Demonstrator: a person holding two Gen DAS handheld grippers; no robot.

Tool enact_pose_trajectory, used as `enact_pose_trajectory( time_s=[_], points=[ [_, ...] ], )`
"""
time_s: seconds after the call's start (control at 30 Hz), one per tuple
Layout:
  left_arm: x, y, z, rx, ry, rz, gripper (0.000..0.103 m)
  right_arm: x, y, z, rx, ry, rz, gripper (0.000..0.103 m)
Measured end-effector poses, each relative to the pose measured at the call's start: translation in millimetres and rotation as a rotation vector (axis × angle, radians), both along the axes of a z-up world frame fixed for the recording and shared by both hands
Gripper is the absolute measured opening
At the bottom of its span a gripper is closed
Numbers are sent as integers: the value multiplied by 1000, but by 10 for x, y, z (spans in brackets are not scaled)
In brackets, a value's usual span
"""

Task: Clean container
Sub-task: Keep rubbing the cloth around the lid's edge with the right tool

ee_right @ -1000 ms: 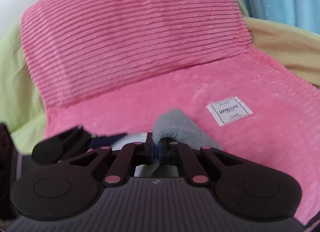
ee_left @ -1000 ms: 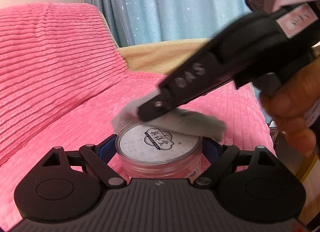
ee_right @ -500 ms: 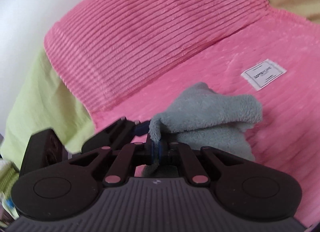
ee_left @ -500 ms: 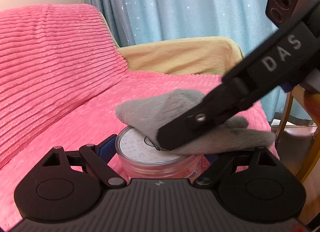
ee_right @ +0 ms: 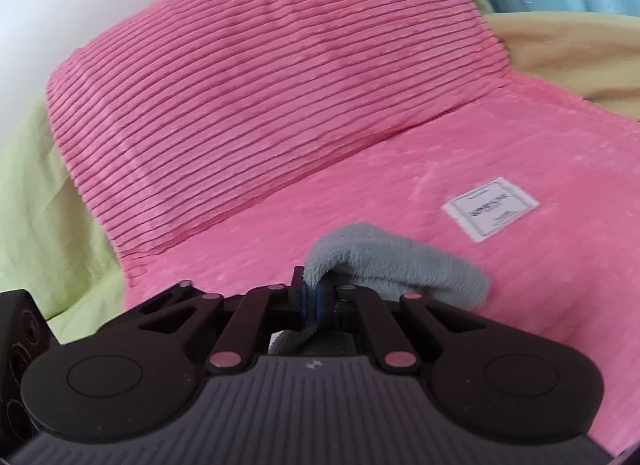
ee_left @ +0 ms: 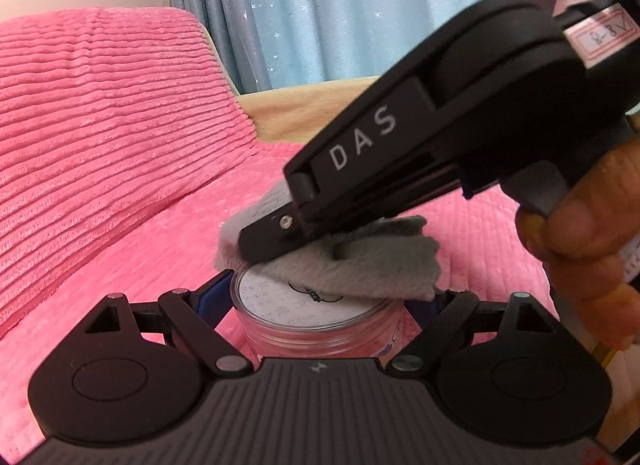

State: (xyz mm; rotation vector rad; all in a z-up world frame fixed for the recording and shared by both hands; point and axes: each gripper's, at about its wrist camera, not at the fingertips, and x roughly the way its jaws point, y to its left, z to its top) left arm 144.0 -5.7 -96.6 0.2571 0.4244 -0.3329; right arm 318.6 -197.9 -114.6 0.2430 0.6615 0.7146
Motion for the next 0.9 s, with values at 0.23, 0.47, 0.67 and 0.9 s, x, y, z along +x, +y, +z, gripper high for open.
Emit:
enact_pose_trajectory(
  time_s=[0.23,0.47,0.67,0.9],
  points=[
    [-6,-25,-3,9,-3,-6,87,-41,-227,8,-18,36,28,2],
    [-18,-35,3,12,-3,0,87,-8,-128,-10,6,39,50,3],
    [-11,-21,4,9,0,10,87,19,-43,-25,28,41,68,2],
    [3,6,-1,12,-1,6,87,51,55,-43,52,44,90,2]
  ],
)
